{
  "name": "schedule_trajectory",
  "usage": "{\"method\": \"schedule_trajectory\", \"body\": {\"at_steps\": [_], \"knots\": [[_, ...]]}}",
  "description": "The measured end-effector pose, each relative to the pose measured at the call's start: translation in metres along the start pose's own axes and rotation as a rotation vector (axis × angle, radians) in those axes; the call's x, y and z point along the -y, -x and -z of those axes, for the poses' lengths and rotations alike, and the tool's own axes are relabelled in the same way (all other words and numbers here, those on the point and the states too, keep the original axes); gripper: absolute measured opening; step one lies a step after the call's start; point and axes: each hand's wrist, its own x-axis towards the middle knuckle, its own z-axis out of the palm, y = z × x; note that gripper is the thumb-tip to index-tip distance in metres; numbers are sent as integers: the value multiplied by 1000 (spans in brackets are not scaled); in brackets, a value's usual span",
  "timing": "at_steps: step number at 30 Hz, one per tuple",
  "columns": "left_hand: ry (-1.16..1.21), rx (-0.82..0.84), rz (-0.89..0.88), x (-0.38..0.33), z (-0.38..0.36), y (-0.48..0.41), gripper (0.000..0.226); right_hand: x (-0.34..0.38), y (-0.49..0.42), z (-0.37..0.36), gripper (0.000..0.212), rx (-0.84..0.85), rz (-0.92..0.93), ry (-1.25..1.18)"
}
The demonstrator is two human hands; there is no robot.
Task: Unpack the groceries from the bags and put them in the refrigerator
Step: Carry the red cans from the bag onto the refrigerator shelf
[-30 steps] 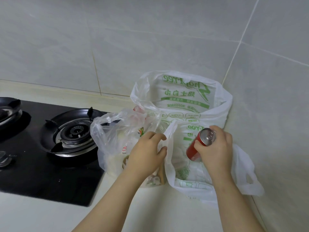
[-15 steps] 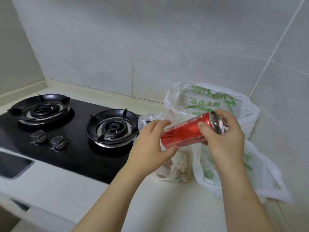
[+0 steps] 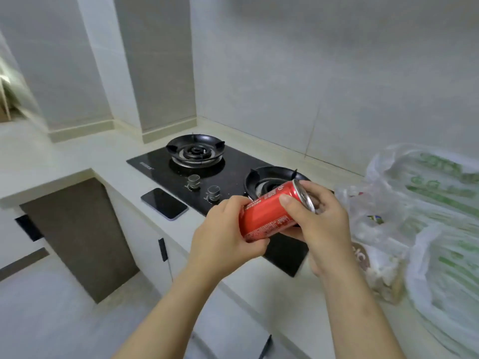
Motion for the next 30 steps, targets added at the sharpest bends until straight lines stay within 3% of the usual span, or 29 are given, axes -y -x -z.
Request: {"method": "schedule_trajectory", "body": {"at_steps": [5, 11, 19, 22, 30], "knots": [[-91, -142, 240, 38, 56, 38, 51, -17, 12, -72, 49, 242, -105, -63], [-22, -324, 488, 63, 107, 82, 52, -36, 37, -150, 25, 682, -244, -98], [125, -453, 725, 54, 151, 152, 44, -40, 77, -209, 25, 1061, -284, -82], [123, -613, 811, 44, 157, 191, 32, -40, 108, -224, 28, 1234, -278, -65], [-277, -1163, 1069, -3, 186, 323, 19, -27, 236, -250, 28, 1646, -184, -16]]}}
